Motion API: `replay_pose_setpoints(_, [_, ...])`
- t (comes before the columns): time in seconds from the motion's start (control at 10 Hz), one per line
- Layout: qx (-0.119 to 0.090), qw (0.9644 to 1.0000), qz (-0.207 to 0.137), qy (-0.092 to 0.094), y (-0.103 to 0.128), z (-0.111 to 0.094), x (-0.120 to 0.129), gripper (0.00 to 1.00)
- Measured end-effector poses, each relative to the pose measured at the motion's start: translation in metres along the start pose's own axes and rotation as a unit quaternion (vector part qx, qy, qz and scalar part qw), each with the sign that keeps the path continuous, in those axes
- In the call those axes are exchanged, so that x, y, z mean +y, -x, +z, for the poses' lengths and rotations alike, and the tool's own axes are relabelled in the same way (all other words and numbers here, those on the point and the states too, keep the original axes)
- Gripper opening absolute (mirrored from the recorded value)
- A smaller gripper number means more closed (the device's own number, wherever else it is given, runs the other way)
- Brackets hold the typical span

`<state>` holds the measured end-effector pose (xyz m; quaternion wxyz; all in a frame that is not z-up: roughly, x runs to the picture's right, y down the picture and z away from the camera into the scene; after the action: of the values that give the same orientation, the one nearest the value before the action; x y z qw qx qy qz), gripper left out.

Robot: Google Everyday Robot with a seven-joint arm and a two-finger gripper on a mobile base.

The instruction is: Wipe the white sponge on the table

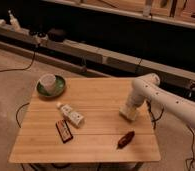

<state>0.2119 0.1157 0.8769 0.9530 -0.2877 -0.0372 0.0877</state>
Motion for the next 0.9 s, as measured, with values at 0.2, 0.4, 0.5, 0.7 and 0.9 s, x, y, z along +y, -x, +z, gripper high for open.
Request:
replay_pose_setpoints(0.2, [0.003,0.9999,-0.011,-0.005,0.016,0.005,-0.021,0.22])
replay_pose_setpoints(0.4, [0.004,0.9996,-0.028,-0.006,0.036,0.014,-0.037,0.22])
replay_pose_setpoints(0.5, [0.008,0.9993,-0.036,-0.007,0.046,0.017,-0.045,0.22])
replay_pose_setpoints(0.7, [0.011,0.9986,-0.052,-0.008,0.070,0.021,-0.056,0.22])
replay_pose_setpoints(0.9, [0.006,0.9970,-0.076,-0.007,0.103,0.026,-0.058,0.22])
